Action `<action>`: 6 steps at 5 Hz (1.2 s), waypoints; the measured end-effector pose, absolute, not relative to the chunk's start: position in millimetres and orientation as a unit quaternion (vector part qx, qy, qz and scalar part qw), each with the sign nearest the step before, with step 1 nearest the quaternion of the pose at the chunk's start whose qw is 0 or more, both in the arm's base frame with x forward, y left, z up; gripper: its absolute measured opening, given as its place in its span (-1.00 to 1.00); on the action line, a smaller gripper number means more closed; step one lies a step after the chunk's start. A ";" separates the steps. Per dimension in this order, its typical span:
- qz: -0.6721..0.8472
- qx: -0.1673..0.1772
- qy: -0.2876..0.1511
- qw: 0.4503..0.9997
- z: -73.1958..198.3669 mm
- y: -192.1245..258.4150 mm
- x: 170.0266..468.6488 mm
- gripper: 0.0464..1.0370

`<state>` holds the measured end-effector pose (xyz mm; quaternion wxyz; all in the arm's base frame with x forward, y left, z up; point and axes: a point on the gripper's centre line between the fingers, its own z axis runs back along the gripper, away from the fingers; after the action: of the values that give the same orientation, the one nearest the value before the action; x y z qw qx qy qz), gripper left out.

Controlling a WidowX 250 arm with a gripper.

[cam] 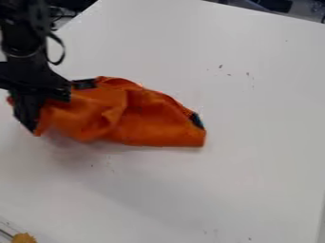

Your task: Drag cloth from centre to bottom left of the table

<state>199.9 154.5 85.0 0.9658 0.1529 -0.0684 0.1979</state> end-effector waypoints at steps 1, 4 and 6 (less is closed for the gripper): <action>0.201 0.151 -0.068 0.965 81.9 171.8 180.5 -0.99; 0.218 0.119 -0.084 0.965 32.6 193.9 152.1 -0.64; 0.208 0.146 -0.058 0.965 31.1 199.3 139.3 0.53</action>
<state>139.3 199.3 31.1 0.9653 0.1465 -0.0580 0.2082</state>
